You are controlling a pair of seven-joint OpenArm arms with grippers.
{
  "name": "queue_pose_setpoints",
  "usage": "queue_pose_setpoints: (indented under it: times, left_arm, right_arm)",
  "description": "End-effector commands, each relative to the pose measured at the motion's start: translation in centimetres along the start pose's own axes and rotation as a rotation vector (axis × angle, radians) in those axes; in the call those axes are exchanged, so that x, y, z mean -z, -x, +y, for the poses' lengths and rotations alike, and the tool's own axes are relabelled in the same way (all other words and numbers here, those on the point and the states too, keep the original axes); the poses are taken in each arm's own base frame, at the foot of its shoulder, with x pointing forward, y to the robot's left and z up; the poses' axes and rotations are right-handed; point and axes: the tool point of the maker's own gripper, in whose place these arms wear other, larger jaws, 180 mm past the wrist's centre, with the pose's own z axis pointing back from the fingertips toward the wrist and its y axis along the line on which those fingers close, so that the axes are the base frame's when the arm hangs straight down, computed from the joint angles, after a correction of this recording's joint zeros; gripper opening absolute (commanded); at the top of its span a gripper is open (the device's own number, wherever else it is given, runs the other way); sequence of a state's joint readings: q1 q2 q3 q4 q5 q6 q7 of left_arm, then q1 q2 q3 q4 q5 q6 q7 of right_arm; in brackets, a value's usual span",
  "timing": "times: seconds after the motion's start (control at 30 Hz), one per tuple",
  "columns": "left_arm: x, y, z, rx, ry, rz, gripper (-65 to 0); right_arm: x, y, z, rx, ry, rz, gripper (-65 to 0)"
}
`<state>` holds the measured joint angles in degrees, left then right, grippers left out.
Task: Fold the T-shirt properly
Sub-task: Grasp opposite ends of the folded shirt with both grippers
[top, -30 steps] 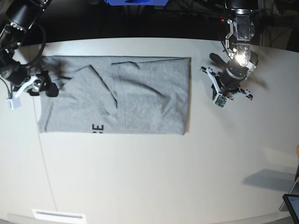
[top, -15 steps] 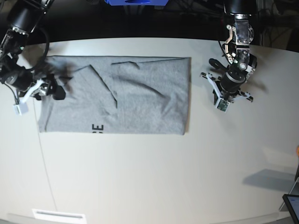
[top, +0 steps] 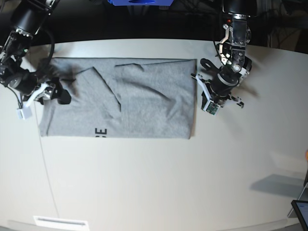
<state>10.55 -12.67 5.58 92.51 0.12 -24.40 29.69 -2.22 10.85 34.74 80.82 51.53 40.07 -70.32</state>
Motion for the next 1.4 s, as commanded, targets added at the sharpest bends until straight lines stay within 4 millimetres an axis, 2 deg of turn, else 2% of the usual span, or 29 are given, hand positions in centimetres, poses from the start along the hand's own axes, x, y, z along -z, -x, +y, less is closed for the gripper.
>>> queue_pose_setpoints:
  times: [0.0, 0.1, 0.27, 0.43, 0.53, 0.77, 0.83, 1.1, 1.13, 1.37]
  left_arm:
    - [-0.1, 1.3, -0.6, 0.018, 0.019, 0.06, -64.8]
    - [0.0, 1.3, -0.6, 0.018, 0.017, 0.06, -64.8]
    - [0.1, 0.8, -0.2, 0.021, 0.009, 0.051, -64.8]
    - [0.1, 0.6, -0.1, 0.022, 0.008, 0.048, -64.8]
    - [0.1, 0.6, -0.1, 0.022, 0.007, 0.047, -64.8]
    - [0.1, 0.5, 0.0, 0.021, 0.005, 0.046, -64.8]
    - [0.1, 0.5, 0.0, 0.021, 0.005, 0.046, -64.8]
    - [0.3, 0.3, -0.5, 0.021, 0.017, 0.042, -64.7]
    - [0.3, 0.3, -0.6, 0.014, 0.02, 0.038, -64.7]
    - [0.3, 0.6, -0.7, 0.013, 0.022, 0.059, -64.7]
  right_arm:
    - [-0.3, -0.3, -0.2, -0.013, 0.009, 0.003, -6.4]
    - [-0.3, -0.2, -0.2, -0.012, 0.01, 0.006, -7.5]
    - [0.0, 0.1, 0.1, -0.006, 0.001, 0.011, -16.5]
    - [0.2, 0.2, 0.3, -0.005, -0.005, 0.013, -16.5]
    - [0.9, 0.4, 1.1, -0.025, -0.027, 0.031, -16.5]
    - [0.9, 0.1, 1.3, -0.029, -0.03, 0.028, -17.6]
    - [1.0, 0.0, 1.3, -0.03, -0.03, 0.025, -23.1]
    - [1.1, -0.7, 1.4, -0.038, -0.033, 0.014, -63.4]
    - [1.1, -0.7, 1.4, -0.038, -0.033, 0.014, -65.0]
    - [1.0, -1.2, 1.4, -0.052, -0.031, 0.008, -64.9]
